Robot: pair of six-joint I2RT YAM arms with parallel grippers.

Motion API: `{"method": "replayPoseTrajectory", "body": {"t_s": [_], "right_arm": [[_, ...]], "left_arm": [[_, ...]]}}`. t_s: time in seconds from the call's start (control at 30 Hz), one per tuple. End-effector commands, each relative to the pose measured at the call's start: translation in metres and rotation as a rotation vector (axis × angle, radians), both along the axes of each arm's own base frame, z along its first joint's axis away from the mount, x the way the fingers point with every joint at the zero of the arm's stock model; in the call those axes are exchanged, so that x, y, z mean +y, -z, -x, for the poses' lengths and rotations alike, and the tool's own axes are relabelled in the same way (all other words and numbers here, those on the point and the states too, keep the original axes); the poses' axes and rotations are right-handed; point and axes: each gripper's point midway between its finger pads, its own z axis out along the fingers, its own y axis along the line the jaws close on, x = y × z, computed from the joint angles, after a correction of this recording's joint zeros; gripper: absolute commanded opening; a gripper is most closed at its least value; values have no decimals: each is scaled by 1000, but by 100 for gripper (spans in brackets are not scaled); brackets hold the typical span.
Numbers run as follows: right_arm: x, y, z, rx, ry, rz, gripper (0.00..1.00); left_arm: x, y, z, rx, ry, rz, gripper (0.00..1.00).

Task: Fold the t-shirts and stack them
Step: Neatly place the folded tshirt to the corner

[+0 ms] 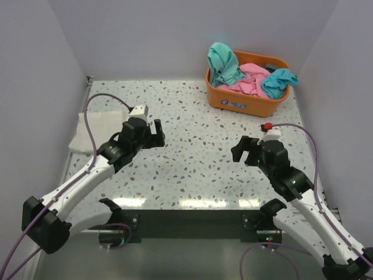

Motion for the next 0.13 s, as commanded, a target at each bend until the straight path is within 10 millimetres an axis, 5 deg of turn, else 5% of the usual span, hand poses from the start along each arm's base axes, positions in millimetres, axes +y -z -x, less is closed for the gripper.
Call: {"method": "replayPoseTrajectory", "body": {"t_s": [0.0,0.1], "right_arm": [[-9,-7,-1,-22,65,-25,99],[-9,-11,-3,-60,70,-45,99]], "left_arm": [[-4,-59,-1,-192,-15,168,100],[19,-65,7,-233,-78,139,100]]}}
